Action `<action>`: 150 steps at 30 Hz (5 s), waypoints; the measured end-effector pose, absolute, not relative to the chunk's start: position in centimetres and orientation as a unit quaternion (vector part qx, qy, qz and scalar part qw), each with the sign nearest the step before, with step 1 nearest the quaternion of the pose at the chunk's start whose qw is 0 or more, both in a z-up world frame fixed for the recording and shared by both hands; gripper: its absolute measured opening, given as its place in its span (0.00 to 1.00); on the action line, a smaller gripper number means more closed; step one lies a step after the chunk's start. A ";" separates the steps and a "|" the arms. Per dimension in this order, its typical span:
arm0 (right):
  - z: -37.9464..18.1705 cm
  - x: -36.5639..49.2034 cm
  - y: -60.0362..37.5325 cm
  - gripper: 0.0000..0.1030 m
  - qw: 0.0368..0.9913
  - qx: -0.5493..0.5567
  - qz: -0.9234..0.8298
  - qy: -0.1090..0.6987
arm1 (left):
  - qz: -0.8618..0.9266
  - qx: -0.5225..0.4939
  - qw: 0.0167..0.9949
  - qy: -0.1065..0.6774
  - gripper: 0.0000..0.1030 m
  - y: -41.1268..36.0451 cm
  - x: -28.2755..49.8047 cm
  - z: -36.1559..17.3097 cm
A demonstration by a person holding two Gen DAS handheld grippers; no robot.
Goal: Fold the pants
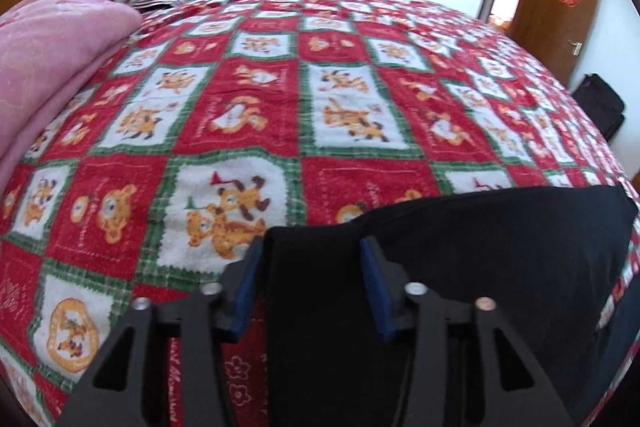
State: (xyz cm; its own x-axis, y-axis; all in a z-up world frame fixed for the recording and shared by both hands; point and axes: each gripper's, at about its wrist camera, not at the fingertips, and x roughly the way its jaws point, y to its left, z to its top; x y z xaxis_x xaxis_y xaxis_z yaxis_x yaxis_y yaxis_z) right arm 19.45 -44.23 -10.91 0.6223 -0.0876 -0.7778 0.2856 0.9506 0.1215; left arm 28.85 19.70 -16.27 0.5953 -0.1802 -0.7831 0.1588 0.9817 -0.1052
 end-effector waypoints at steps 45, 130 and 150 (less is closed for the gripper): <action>-6.2 22.4 -49.0 0.06 0.939 0.086 -0.025 0.331 | -0.146 -0.038 0.926 0.346 0.19 19.8 25.1 -11.1; -7.3 -1.7 -54.8 0.01 0.960 0.155 -0.066 0.225 | -0.204 0.013 0.939 0.275 0.14 22.8 9.5 -14.2; -5.9 4.2 -26.9 0.80 0.948 -0.095 0.122 0.280 | -0.116 -0.026 0.940 0.321 0.67 24.2 9.5 -17.7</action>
